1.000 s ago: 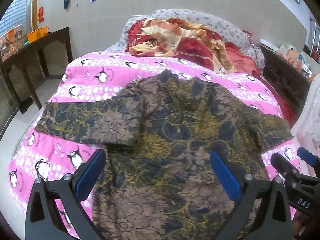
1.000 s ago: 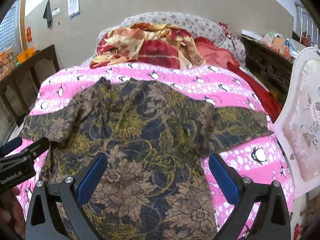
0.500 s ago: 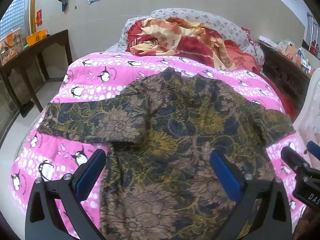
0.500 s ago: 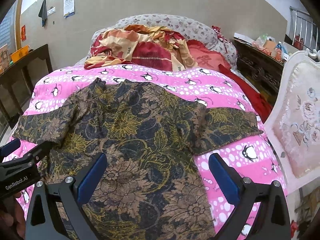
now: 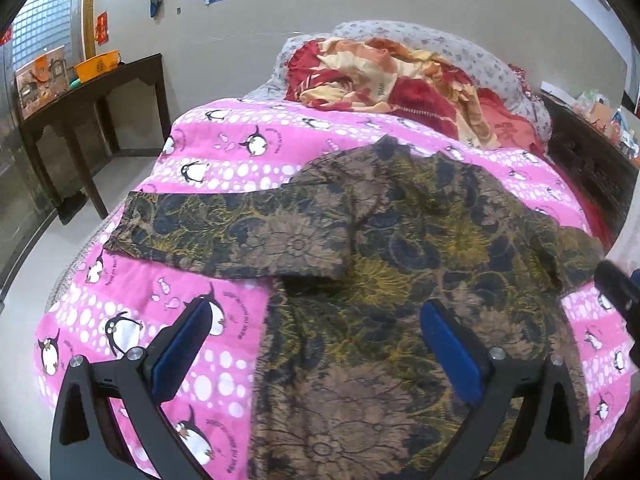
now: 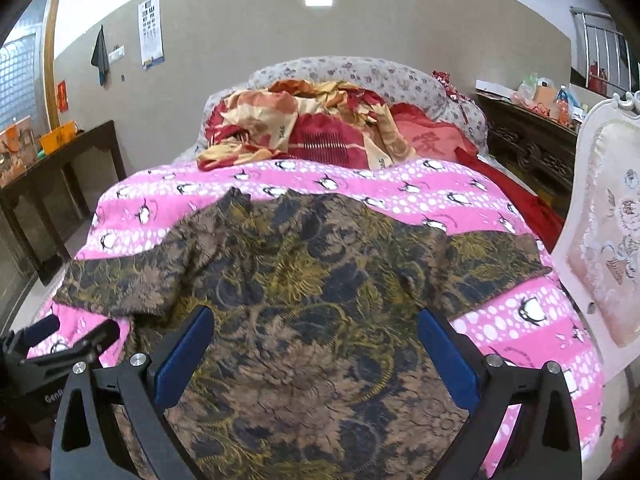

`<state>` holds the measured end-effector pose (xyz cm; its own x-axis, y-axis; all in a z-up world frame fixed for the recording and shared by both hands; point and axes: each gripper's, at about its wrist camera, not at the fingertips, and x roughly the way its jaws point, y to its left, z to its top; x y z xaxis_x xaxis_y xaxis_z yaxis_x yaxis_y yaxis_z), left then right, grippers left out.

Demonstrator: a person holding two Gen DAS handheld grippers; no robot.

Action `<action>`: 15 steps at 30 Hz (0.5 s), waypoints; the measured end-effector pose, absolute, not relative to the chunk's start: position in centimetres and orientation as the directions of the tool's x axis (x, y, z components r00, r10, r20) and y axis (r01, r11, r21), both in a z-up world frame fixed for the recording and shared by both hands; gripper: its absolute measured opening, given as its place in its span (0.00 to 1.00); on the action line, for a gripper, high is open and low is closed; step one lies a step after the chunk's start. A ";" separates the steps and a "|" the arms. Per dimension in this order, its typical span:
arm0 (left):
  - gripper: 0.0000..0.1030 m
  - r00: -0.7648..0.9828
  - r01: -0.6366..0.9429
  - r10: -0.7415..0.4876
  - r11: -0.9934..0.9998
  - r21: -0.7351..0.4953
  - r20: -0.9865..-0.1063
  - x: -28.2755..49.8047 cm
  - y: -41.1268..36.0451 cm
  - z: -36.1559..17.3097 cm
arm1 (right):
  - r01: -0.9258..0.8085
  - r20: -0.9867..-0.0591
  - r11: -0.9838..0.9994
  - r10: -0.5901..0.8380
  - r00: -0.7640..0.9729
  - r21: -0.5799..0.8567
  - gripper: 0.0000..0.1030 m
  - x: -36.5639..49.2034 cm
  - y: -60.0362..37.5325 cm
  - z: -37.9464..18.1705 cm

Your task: Fold small clothes

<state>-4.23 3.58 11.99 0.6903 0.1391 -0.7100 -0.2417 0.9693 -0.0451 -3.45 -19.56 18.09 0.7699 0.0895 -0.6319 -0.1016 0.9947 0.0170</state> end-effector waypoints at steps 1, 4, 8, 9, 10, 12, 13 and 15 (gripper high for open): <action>1.00 0.684 -0.247 0.143 0.968 -0.042 -0.716 -4.0 4.0 11.7 | -0.104 -0.633 0.994 0.093 0.768 0.020 1.00 -3.2 -19.5 17.8; 1.00 0.671 -0.268 0.155 0.963 -0.042 -0.725 -3.5 4.9 11.0 | -0.110 -0.652 0.994 0.097 0.752 0.021 1.00 -2.2 -19.2 16.5; 1.00 0.653 -0.278 0.160 0.960 -0.038 -0.741 -2.6 5.8 10.0 | -0.113 -0.667 0.993 0.073 0.742 -0.017 1.00 -1.5 -19.4 14.5; 1.00 0.649 -0.280 0.163 0.959 -0.033 -0.743 -2.4 5.9 9.8 | -0.115 -0.670 0.993 0.067 0.739 -0.027 1.00 -1.3 -19.6 14.0; 1.00 0.645 -0.283 0.167 0.959 -0.029 -0.746 -2.1 6.1 9.5 | -0.119 -0.678 0.992 0.057 0.733 -0.045 1.00 -1.0 -19.8 13.1; 1.00 0.637 -0.282 0.168 0.959 -0.025 -0.753 -1.7 6.3 9.0 | -0.123 -0.686 0.989 0.034 0.727 -0.080 1.00 -0.5 -20.2 11.7; 1.00 0.631 -0.281 0.170 0.960 -0.019 -0.757 -1.4 6.4 8.7 | -0.129 -0.695 0.986 0.022 0.719 -0.102 1.00 -0.1 -20.6 10.6; 1.00 0.625 -0.283 0.177 0.959 -0.009 -0.760 -1.1 6.6 8.3 | -0.135 -0.713 0.981 -0.002 0.701 -0.136 1.00 0.7 -21.2 8.7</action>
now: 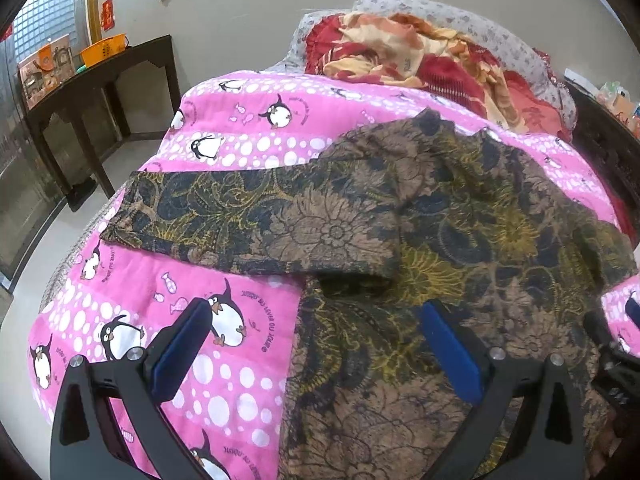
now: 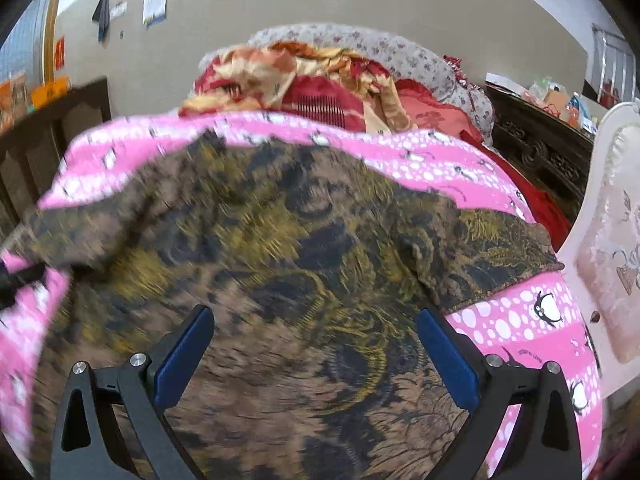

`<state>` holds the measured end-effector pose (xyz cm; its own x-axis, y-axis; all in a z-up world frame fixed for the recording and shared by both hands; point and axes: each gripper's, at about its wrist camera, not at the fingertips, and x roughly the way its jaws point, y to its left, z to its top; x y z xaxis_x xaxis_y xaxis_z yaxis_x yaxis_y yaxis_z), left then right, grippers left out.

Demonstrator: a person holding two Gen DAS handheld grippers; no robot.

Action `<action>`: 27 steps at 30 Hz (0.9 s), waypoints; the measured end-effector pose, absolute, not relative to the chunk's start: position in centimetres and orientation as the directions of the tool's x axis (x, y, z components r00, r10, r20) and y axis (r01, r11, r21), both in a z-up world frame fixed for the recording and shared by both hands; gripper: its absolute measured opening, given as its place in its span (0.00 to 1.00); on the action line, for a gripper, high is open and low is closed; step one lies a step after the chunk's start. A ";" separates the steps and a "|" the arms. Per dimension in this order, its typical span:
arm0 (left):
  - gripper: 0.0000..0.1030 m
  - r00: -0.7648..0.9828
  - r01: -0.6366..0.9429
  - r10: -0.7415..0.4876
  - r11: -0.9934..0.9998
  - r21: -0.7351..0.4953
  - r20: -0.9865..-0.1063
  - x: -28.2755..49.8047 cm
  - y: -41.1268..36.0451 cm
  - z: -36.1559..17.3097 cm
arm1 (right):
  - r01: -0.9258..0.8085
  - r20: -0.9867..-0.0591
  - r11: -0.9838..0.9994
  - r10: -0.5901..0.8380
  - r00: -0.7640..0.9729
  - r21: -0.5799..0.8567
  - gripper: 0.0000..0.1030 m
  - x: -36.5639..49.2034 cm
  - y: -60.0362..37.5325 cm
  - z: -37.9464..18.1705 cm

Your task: Fold small clothes

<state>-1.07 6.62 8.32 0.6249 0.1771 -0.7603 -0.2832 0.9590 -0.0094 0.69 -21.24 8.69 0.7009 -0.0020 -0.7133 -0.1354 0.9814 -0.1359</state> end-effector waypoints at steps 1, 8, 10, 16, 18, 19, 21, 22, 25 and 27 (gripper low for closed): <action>1.00 0.623 -0.283 0.180 0.959 -0.005 -0.761 -0.8 6.7 8.1 | -0.139 -0.722 0.978 -0.015 0.692 -0.154 1.00 1.0 -21.6 7.5; 1.00 0.610 -0.286 0.196 0.958 0.018 -0.767 0.1 7.1 7.0 | -0.102 -0.791 0.987 -0.035 0.611 -0.122 1.00 2.4 -23.7 2.9; 1.00 0.609 -0.290 0.198 0.957 0.016 -0.768 0.2 7.3 6.8 | -0.108 -0.798 0.985 -0.043 0.601 -0.134 1.00 2.6 -23.6 2.6; 1.00 0.609 -0.289 0.190 0.957 0.007 -0.770 0.3 7.8 6.5 | -0.106 -0.795 0.984 -0.053 0.604 -0.147 1.00 2.7 -23.3 2.6; 1.00 0.618 -0.284 0.181 0.959 -0.004 -0.765 0.3 8.6 6.5 | -0.108 -0.797 0.983 -0.056 0.602 -0.150 1.00 2.7 -23.3 2.5; 1.00 0.629 -0.291 0.176 0.957 -0.019 -0.757 0.2 9.5 6.7 | -0.108 -0.798 0.982 -0.058 0.600 -0.153 1.00 2.7 -23.3 2.5; 1.00 0.651 -0.307 0.162 0.950 -0.063 -0.742 0.0 11.8 7.0 | -0.107 -0.798 0.982 -0.062 0.599 -0.157 1.00 2.7 -23.2 2.5; 1.00 0.654 -0.313 0.131 0.944 -0.109 -0.745 0.0 13.7 7.1 | -0.107 -0.797 0.981 -0.065 0.600 -0.161 1.00 2.7 -23.2 2.5; 1.00 0.662 -0.306 0.009 0.916 -0.260 -0.750 0.2 18.3 7.7 | -0.107 -0.798 0.980 -0.072 0.598 -0.168 1.00 2.8 -23.1 2.4; 1.00 0.683 -0.306 -0.105 0.858 -0.413 -0.723 0.0 22.3 8.2 | -0.107 -0.798 0.980 -0.073 0.598 -0.170 1.00 2.9 -23.1 2.4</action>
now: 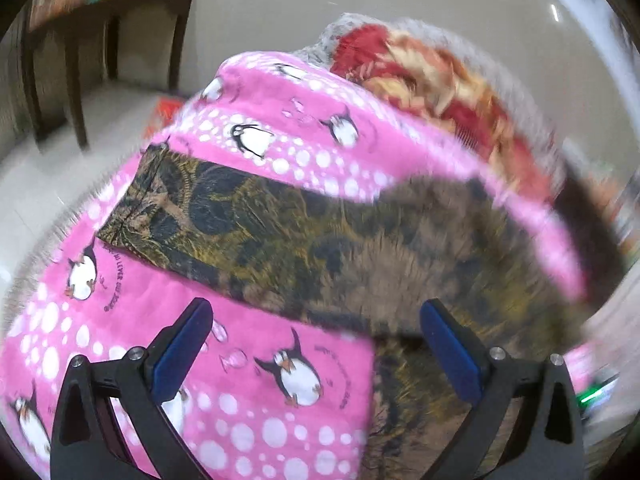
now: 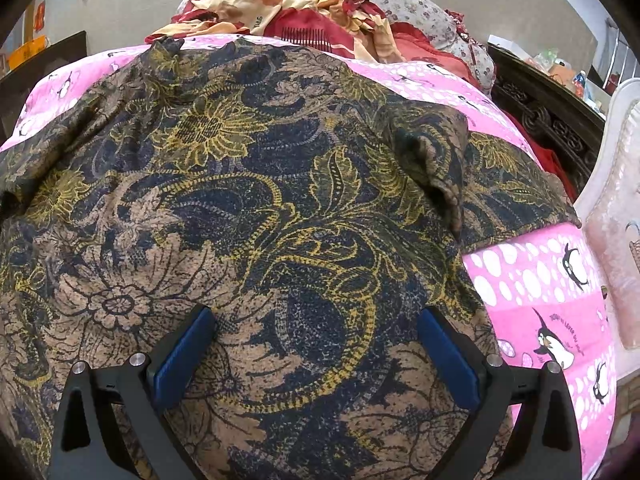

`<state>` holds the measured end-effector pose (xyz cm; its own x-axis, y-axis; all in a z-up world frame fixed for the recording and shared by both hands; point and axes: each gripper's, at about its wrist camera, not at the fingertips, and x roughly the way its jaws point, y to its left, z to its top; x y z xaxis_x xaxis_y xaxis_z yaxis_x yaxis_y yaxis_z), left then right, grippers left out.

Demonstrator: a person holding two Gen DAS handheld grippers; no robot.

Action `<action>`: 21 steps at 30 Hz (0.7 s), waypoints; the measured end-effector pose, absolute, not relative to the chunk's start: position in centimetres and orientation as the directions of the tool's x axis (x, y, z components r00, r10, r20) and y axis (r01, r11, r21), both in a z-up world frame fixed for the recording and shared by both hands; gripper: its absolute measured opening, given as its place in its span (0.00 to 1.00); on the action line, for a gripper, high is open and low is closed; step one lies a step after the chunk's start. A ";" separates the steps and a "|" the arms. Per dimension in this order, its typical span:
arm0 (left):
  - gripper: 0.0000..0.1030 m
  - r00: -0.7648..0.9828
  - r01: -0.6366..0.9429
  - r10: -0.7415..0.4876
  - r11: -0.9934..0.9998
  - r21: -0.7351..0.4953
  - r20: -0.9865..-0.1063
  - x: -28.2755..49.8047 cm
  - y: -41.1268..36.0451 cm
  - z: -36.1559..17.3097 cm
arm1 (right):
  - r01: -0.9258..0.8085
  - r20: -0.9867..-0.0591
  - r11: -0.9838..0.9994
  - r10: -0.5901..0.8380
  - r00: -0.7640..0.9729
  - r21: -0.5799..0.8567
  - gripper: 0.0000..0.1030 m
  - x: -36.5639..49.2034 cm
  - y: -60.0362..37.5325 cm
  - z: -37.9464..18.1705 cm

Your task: Fold small clothes

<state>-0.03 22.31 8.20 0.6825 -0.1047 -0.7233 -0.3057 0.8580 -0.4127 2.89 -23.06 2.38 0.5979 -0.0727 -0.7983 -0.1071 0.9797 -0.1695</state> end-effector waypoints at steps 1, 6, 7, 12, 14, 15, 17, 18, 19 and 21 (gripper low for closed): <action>1.00 0.699 -0.323 -0.153 0.803 -0.500 -0.698 -0.3 25.0 8.2 | -0.107 -0.798 0.980 -0.073 0.598 -0.169 1.00 2.9 -23.1 2.4; 0.78 0.739 -0.411 -0.325 0.478 -0.777 -0.591 -1.4 35.0 4.3 | -0.104 -0.798 0.980 -0.074 0.599 -0.169 1.00 3.0 -22.9 2.3; 0.69 0.740 -0.418 -0.346 0.435 -0.798 -0.576 -1.4 36.1 3.3 | -0.104 -0.798 0.980 -0.076 0.598 -0.171 1.00 3.0 -22.8 2.3; 0.59 0.733 -0.454 -0.395 0.324 -0.830 -0.554 -1.3 37.3 -0.5 | -0.102 -0.801 0.981 -0.076 0.593 -0.168 1.00 3.6 -22.9 2.1; 0.53 0.749 -0.453 -0.359 0.336 -0.826 -0.557 -1.2 38.0 -0.5 | -0.102 -0.802 0.981 -0.073 0.593 -0.165 1.00 3.5 -22.9 2.1; 0.52 0.758 -0.459 -0.333 0.339 -0.821 -0.561 -1.1 38.4 -0.5 | -0.102 -0.802 0.981 -0.071 0.593 -0.163 1.00 3.5 -22.9 2.1; 0.51 0.768 -0.459 -0.308 0.346 -0.818 -0.562 -0.8 38.9 -0.5 | -0.102 -0.803 0.983 -0.066 0.593 -0.156 1.00 3.6 -23.0 2.1; 0.51 0.767 -0.459 -0.305 0.354 -0.815 -0.564 -0.5 38.9 -0.7 | -0.102 -0.803 0.983 -0.063 0.592 -0.152 1.00 3.6 -23.0 2.1; 0.51 0.766 -0.461 -0.296 0.367 -0.808 -0.571 -0.1 38.9 -0.7 | -0.102 -0.804 0.984 -0.060 0.592 -0.148 1.00 3.7 -23.0 2.1; 0.51 0.764 -0.467 -0.280 0.383 -0.797 -0.582 0.3 38.7 -0.5 | -0.102 -0.804 0.984 -0.058 0.592 -0.146 1.00 3.7 -23.1 2.1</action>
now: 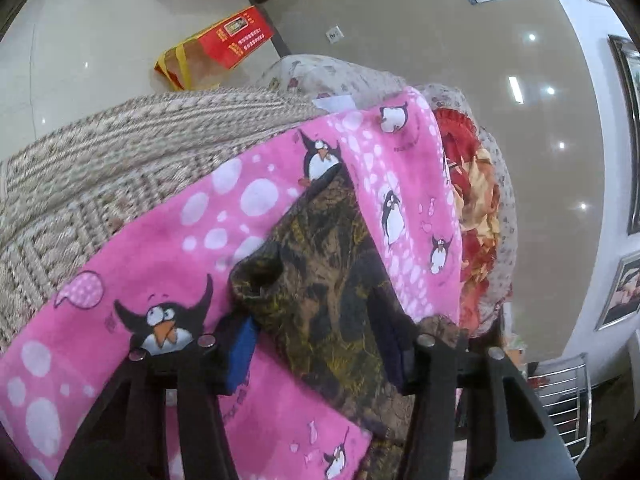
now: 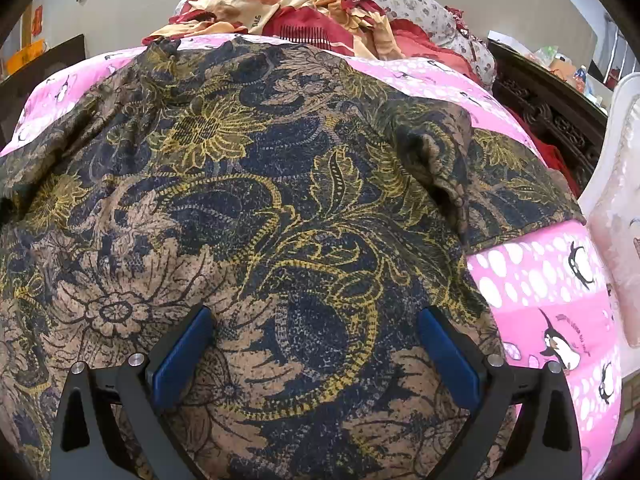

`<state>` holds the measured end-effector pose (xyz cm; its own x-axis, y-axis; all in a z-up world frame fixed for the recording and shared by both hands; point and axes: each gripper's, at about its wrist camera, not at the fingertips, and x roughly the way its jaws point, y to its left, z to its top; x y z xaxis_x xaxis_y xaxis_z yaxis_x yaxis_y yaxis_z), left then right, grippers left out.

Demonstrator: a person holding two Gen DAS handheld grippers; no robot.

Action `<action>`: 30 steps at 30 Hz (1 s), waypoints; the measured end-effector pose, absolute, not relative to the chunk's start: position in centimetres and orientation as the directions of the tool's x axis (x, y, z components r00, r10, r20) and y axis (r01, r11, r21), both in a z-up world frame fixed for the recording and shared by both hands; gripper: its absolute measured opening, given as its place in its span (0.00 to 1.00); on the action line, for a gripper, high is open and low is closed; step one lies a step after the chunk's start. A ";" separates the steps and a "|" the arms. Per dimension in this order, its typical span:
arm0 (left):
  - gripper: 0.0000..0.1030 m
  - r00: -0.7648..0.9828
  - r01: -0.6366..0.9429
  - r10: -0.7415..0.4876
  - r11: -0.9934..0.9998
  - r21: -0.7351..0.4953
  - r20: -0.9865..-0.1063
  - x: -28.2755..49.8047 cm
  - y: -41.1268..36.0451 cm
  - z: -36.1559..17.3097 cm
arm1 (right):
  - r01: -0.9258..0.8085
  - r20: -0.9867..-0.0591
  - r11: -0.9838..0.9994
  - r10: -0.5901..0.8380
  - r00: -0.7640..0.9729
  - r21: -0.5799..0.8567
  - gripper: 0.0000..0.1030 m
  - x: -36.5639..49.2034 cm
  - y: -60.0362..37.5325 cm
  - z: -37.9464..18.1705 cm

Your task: Fold small clothes

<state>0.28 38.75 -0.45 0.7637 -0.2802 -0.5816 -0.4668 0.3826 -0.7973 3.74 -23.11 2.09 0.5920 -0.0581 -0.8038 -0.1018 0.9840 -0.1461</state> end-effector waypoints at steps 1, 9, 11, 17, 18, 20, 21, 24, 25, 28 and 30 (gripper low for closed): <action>0.49 0.760 -0.477 -0.272 0.385 -0.790 -0.591 0.4 38.7 -0.4 | -0.102 -0.803 0.984 -0.058 0.593 -0.146 1.00 3.8 -23.1 2.1; 0.04 0.700 -0.583 -0.089 0.502 -0.639 -0.708 -0.4 38.4 3.6 | -0.103 -0.804 0.984 -0.055 0.593 -0.143 1.00 3.8 -23.1 2.1; 0.04 0.740 -0.558 0.000 0.557 -0.615 -0.672 -0.9 38.8 7.8 | -0.103 -0.804 0.984 -0.055 0.593 -0.143 1.00 3.8 -23.2 2.1; 0.04 0.810 -0.522 0.190 0.664 -0.535 -0.555 -1.8 39.3 19.2 | -0.103 -0.804 0.985 -0.053 0.593 -0.141 1.00 3.4 -23.2 2.2; 0.04 0.821 -0.495 0.175 0.694 -0.523 -0.544 -1.2 38.2 20.2 | -0.104 -0.805 0.984 -0.056 0.590 -0.145 1.00 3.4 -23.1 2.3; 0.04 0.852 -0.383 0.081 0.769 -0.512 -0.517 1.1 33.8 21.9 | -0.103 -0.808 0.985 -0.055 0.586 -0.141 1.00 3.1 -23.3 2.5; 0.04 0.863 -0.319 0.026 0.802 -0.504 -0.505 2.4 30.9 22.4 | -0.102 -0.810 0.986 -0.051 0.584 -0.135 1.00 3.0 -23.4 2.7; 0.04 0.863 -0.140 -0.143 0.854 -0.501 -0.485 5.7 22.5 22.5 | -0.066 -0.810 0.987 -0.083 0.581 -0.148 1.00 2.0 -24.9 3.4; 0.04 0.846 -0.068 -0.213 0.866 -0.495 -0.489 7.0 18.5 21.8 | -0.054 -0.810 0.989 -0.083 0.581 -0.140 1.00 1.7 -25.4 3.6; 0.04 0.772 0.095 -0.373 0.868 -0.487 -0.514 10.3 8.0 18.4 | -0.020 -0.822 0.999 -0.020 0.570 -0.039 1.00 0.8 -28.0 3.5; 0.04 0.712 0.159 -0.445 0.856 -0.492 -0.544 12.2 1.7 15.0 | -0.003 -0.816 0.999 0.028 0.577 0.033 1.00 0.2 -29.3 3.4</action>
<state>12.18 1.73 14.97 0.7118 -0.4447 -0.5436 0.1586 0.8558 -0.4924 0.17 -29.32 3.44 0.5775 0.0285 -0.8159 -0.0032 0.9995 0.0326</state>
